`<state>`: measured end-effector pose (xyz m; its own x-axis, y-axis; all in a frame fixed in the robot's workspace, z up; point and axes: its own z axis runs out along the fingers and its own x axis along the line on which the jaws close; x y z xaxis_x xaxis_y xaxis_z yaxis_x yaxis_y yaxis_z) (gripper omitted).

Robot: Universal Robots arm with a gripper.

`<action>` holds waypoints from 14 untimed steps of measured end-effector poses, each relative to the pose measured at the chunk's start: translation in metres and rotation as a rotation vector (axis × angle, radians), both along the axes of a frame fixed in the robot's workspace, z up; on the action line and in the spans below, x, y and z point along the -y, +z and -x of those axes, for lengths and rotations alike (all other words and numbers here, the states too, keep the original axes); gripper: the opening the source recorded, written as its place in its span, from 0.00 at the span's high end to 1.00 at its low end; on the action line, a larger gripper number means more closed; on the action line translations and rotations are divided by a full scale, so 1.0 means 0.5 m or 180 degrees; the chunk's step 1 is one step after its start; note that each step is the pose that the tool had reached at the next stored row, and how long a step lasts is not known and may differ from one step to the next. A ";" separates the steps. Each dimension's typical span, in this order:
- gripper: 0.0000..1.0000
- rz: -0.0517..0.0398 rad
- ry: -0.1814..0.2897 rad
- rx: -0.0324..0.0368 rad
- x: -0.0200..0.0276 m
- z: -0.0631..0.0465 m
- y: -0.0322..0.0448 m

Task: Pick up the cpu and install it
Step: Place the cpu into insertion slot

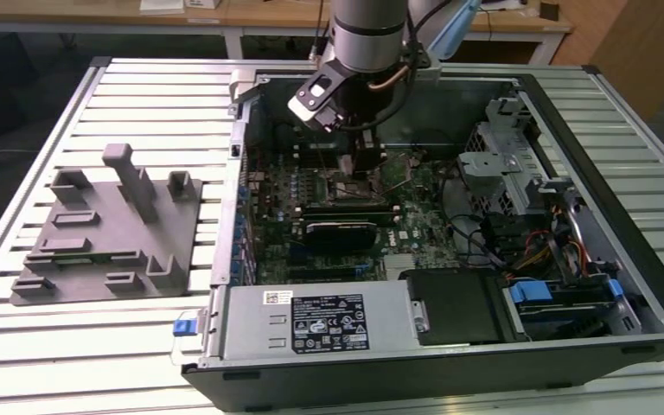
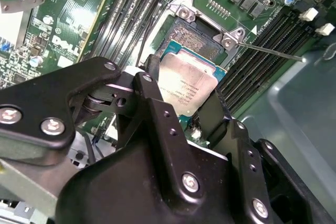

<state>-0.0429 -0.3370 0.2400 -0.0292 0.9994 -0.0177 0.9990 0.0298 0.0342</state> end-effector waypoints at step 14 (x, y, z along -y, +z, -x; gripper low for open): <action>0.46 0.0000 -0.0008 0.0000 0.0000 0.000 -0.036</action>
<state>-0.0429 -0.3370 0.2222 -0.0267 0.9995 -0.0178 0.9990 0.0273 0.0342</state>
